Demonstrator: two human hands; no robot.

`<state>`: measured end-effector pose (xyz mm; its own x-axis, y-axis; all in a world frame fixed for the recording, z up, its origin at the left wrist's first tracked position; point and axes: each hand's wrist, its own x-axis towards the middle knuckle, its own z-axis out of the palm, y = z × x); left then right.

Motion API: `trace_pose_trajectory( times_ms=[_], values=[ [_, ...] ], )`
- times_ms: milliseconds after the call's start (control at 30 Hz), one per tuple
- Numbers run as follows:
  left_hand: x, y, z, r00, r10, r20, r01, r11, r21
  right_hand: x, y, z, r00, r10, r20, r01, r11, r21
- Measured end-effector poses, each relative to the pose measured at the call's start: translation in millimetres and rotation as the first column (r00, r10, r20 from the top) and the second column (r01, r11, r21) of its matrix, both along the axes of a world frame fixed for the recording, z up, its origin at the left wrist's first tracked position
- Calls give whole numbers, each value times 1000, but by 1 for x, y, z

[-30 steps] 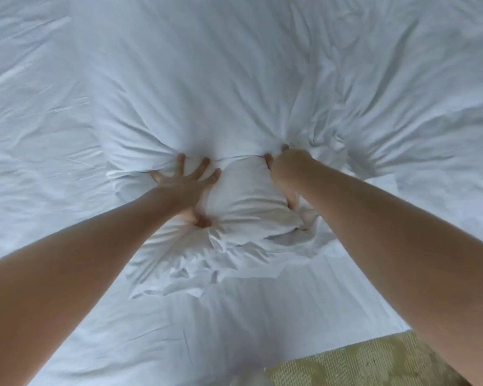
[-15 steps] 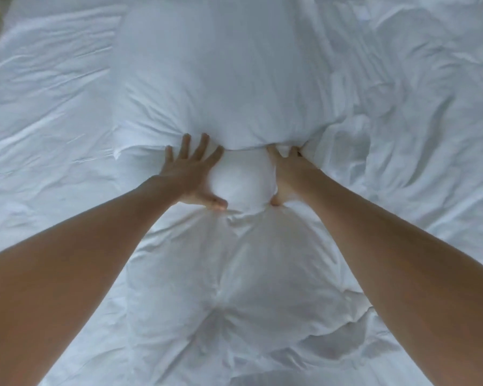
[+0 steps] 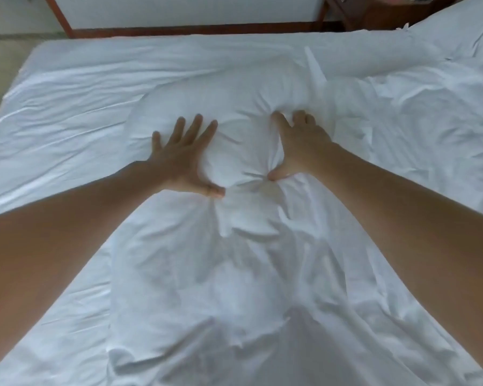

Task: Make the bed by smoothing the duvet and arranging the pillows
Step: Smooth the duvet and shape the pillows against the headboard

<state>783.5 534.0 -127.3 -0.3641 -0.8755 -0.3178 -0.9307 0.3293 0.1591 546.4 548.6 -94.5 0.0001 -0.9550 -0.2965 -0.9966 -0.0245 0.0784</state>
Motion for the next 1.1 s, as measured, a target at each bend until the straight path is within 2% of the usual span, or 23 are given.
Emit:
trace_pose_trajectory(
  times_ms=[67, 133, 267, 467, 600, 700, 767, 867, 1000, 1100],
  values=[
    [-16, -16, -19, 996, -39, 82, 35, 998, 48, 0, -22, -24, 983, -46, -179, 61, 995, 78],
    [-29, -27, -35, 989, -58, 138, 44, 994, 104, -2, -39, -42, 963, -84, -257, 129, 979, 160],
    [-41, -47, -61, 978, -94, 185, 58, 980, 191, -16, -64, -78, 983, -97, -154, 131, 964, 232],
    [-64, -73, -89, 954, -115, 276, 47, 970, 240, -25, -89, -116, 989, -90, -114, 126, 924, 362],
    [-76, -85, -103, 939, -128, 320, 52, 970, 237, -30, -96, -129, 990, -94, -108, 129, 912, 389],
    [-83, -87, -110, 932, -122, 340, 52, 977, 207, -30, -95, -142, 990, -135, -44, 142, 956, 256],
    [-86, -84, -111, 932, -109, 347, 48, 983, 180, -19, -95, -149, 981, -183, -69, 190, 973, 129],
    [-87, -71, -107, 936, -92, 341, 49, 990, 133, 0, -90, -146, 959, -253, -130, 267, 958, 101],
    [-82, -43, -102, 952, -50, 303, 22, 995, 94, 4, -56, -133, 963, -199, -182, 212, 976, 57],
    [-77, -10, -98, 968, -25, 248, 9, 998, 64, -5, -5, -132, 967, -81, -241, 82, 997, -5]
  ],
)
